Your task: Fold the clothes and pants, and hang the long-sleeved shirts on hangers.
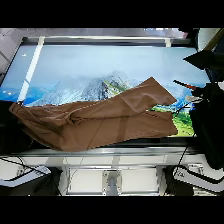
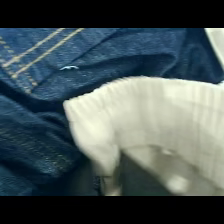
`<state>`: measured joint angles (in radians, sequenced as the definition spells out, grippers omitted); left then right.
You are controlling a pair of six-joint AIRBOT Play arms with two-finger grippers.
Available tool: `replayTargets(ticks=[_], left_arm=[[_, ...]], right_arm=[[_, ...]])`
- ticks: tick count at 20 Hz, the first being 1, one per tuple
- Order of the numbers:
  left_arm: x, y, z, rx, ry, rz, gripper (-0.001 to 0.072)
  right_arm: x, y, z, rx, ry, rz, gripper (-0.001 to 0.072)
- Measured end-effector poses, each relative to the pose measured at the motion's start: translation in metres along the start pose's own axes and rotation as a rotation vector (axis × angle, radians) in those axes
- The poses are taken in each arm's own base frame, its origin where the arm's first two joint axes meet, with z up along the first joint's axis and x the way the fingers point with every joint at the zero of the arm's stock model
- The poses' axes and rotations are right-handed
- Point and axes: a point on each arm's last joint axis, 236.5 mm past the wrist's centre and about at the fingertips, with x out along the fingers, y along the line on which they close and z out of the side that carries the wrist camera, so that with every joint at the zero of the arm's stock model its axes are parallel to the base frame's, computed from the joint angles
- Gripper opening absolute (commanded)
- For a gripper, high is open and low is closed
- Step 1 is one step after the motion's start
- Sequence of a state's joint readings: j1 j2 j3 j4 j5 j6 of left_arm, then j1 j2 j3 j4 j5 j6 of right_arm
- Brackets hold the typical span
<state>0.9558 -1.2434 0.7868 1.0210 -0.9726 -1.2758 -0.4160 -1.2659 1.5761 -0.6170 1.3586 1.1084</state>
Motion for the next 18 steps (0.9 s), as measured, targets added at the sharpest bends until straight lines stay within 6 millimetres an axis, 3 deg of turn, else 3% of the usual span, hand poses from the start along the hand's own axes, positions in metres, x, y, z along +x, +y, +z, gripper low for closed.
replayTargets(ticks=[3, 5, 10, 11, 13, 15, 18], left_arm=[[-0.009, -0.02, 0.017, 0.006, -0.054, -0.068, 0.0026], [-0.022, -0.033, 0.027, 0.028, -0.093, -0.097, 0.0026], [-0.081, -0.064, 0.057, 0.112, -0.259, -0.13, 0.0026], [-0.093, -0.068, 0.06, 0.124, -0.293, -0.131, 0.0027], [-0.114, -0.073, 0.061, 0.153, -0.338, -0.125, 0.0027], [-0.124, -0.076, 0.058, 0.177, -0.351, -0.114, 0.0027], [-0.131, -0.077, 0.053, 0.194, -0.348, -0.108, 0.0026]], right_arm=[[0.0, 0.011, -0.008, 0.034, 0.033, 0.043, 0.0013], [-0.002, 0.014, -0.027, 0.044, 0.118, 0.055, 0.0013], [-0.032, -0.022, -0.088, 0.074, 0.343, -0.101, 0.0031], [-0.038, -0.029, -0.098, 0.08, 0.366, -0.123, 0.0068], [-0.046, -0.045, -0.126, 0.113, 0.418, -0.152, 0.0368], [-0.042, -0.063, -0.163, 0.189, 0.466, -0.159, 0.0379], [-0.02, -0.091, -0.224, 0.307, 0.51, -0.166, 0.0378]])
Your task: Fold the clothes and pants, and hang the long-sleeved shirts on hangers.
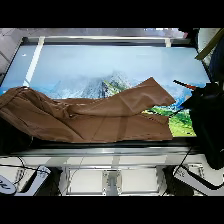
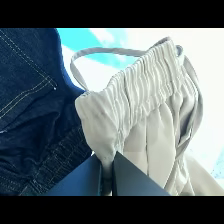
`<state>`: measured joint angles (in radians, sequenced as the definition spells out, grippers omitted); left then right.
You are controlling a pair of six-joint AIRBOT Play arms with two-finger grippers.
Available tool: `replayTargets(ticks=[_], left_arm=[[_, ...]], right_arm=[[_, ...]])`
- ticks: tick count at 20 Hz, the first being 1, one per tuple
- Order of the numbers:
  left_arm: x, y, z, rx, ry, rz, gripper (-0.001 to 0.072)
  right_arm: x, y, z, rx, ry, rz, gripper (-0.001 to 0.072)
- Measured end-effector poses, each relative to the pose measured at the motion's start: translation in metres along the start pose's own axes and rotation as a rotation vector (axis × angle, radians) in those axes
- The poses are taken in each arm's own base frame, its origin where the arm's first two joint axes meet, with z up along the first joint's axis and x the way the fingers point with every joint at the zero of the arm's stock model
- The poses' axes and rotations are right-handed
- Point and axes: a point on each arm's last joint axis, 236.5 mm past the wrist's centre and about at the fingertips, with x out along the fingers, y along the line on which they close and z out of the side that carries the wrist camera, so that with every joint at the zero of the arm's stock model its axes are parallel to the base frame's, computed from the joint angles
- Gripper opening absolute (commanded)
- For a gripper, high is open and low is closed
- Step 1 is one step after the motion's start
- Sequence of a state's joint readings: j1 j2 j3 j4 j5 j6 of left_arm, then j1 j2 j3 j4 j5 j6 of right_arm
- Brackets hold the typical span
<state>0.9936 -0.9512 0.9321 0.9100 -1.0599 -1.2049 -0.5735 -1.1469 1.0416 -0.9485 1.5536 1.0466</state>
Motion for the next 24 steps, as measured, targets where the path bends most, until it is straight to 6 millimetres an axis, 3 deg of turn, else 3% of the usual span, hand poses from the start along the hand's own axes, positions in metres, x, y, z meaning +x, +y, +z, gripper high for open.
replayTargets(ticks=[3, 8, 12, 17, 18, 20, 24], left_arm=[[-0.003, -0.001, -0.001, 0.002, 0.003, 0.001, 0.0027], [-0.003, -0.001, -0.002, -0.001, 0.007, 0.002, 0.0026], [-0.003, -0.001, -0.003, -0.001, 0.009, 0.002, 0.0027], [-0.003, -0.001, -0.003, -0.001, 0.011, 0.001, 0.0027], [-0.003, -0.001, -0.003, 0.0, 0.011, 0.002, 0.0026], [-0.003, -0.001, -0.003, -0.001, 0.011, 0.002, 0.0027], [-0.003, 0.0, -0.004, 0.004, 0.014, 0.009, 0.0026]], right_arm=[[0.041, -0.033, -0.018, 0.069, -0.013, -0.034, 0.0377], [0.077, -0.067, -0.014, 0.148, -0.066, -0.06, 0.0378], [0.1, -0.075, -0.018, 0.166, -0.037, -0.032, 0.0378], [0.121, -0.065, -0.015, 0.105, -0.017, -0.025, 0.0376], [0.124, -0.063, -0.014, 0.091, -0.014, -0.026, 0.0334], [0.128, -0.059, -0.013, 0.073, -0.009, -0.028, 0.0035], [0.127, -0.05, -0.009, 0.049, -0.008, -0.012, 0.0013]])
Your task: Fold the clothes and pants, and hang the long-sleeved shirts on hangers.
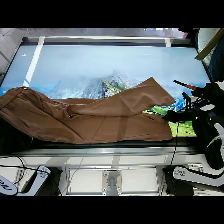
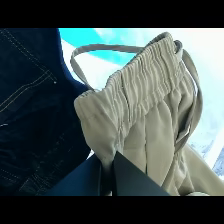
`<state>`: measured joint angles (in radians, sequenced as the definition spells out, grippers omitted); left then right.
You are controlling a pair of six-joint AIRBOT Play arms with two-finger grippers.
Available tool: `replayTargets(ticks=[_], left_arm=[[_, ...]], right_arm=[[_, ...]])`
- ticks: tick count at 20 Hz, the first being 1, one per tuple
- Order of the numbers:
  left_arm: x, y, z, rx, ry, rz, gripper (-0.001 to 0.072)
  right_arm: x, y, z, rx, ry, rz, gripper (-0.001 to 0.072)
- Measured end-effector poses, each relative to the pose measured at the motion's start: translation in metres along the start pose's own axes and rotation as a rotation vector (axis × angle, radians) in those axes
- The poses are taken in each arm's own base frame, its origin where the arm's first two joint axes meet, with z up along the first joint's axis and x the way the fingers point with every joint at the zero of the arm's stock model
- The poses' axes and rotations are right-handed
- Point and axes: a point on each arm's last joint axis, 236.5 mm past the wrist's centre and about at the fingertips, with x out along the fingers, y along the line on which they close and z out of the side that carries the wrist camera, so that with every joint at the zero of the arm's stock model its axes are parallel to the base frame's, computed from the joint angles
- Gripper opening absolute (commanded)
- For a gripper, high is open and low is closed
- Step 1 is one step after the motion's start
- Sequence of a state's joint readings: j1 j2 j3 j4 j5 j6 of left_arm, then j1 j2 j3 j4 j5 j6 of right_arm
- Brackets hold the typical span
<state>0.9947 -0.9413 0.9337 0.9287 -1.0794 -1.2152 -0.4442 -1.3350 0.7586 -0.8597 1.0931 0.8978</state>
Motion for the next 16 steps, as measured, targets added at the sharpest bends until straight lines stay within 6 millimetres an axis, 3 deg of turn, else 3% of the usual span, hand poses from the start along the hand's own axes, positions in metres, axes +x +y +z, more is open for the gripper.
replayTargets(ticks=[3, 6, 11, 13, 16], left_arm=[[-0.001, 0.007, -0.002, 0.018, 0.009, 0.03, 0.0026], [-0.002, 0.017, -0.005, 0.044, 0.024, 0.074, 0.0026], [-0.002, 0.021, -0.002, 0.052, 0.015, 0.091, 0.0026], [-0.001, 0.017, 0.001, 0.04, 0.001, 0.072, 0.0026], [-0.001, 0.013, 0.003, 0.031, -0.008, 0.058, 0.0026]], right_arm=[[-0.02, 0.015, 0.008, -0.019, -0.001, 0.031, 0.0012], [-0.064, 0.02, 0.022, -0.015, -0.04, 0.003, 0.0012], [-0.137, 0.005, 0.036, 0.053, -0.144, -0.136, 0.0011], [-0.146, -0.001, 0.039, 0.085, -0.164, -0.166, 0.0011], [-0.14, -0.008, 0.055, 0.11, -0.195, -0.195, 0.0012]])
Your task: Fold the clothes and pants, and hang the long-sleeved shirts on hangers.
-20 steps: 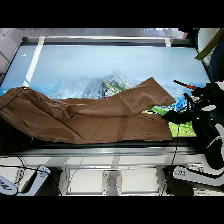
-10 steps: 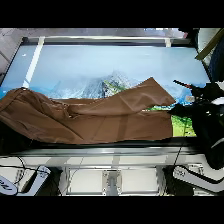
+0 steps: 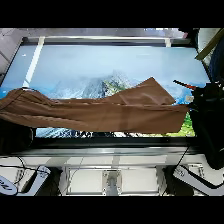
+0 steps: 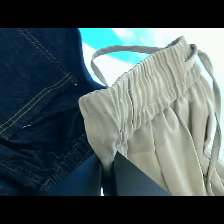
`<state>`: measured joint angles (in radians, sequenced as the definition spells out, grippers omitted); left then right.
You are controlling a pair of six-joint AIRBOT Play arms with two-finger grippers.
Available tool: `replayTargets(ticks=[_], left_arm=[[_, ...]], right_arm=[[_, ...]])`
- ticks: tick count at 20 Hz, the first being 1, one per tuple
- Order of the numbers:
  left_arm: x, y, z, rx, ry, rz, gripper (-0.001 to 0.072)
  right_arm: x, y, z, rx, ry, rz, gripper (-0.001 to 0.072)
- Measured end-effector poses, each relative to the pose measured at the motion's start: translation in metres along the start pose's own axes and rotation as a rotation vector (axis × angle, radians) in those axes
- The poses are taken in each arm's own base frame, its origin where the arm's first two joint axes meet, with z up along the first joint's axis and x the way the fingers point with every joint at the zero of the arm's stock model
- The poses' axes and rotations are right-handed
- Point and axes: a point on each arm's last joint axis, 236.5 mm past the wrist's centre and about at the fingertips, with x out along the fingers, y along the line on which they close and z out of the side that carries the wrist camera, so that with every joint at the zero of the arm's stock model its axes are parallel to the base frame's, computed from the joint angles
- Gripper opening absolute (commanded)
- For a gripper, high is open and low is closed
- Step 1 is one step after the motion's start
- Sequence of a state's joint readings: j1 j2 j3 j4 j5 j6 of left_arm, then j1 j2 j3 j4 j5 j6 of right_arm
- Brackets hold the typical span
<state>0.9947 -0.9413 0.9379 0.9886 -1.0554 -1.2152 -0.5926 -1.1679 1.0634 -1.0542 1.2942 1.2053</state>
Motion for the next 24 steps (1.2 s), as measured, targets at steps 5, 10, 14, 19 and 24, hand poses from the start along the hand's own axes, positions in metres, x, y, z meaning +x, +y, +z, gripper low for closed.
replayTargets(ticks=[5, 10, 14, 19, 24], left_arm=[[0.0, -0.002, -0.002, -0.003, 0.009, -0.009, 0.0026], [0.0, -0.004, -0.005, -0.004, 0.023, -0.017, 0.0026], [0.0, -0.005, -0.007, -0.005, 0.03, -0.02, 0.0027], [0.0, -0.005, -0.007, -0.004, 0.031, -0.021, 0.0026], [0.0, -0.005, -0.008, -0.005, 0.032, -0.021, 0.0027]], right_arm=[[0.036, 0.001, 0.044, 0.032, -0.119, -0.034, 0.0417], [0.003, -0.014, 0.059, 0.001, -0.181, -0.1, 0.041], [-0.028, -0.055, -0.003, 0.05, -0.121, -0.14, 0.041], [0.012, -0.061, -0.094, 0.263, -0.024, 0.029, 0.0411], [0.063, -0.032, -0.139, 0.314, 0.181, 0.196, 0.0527]])
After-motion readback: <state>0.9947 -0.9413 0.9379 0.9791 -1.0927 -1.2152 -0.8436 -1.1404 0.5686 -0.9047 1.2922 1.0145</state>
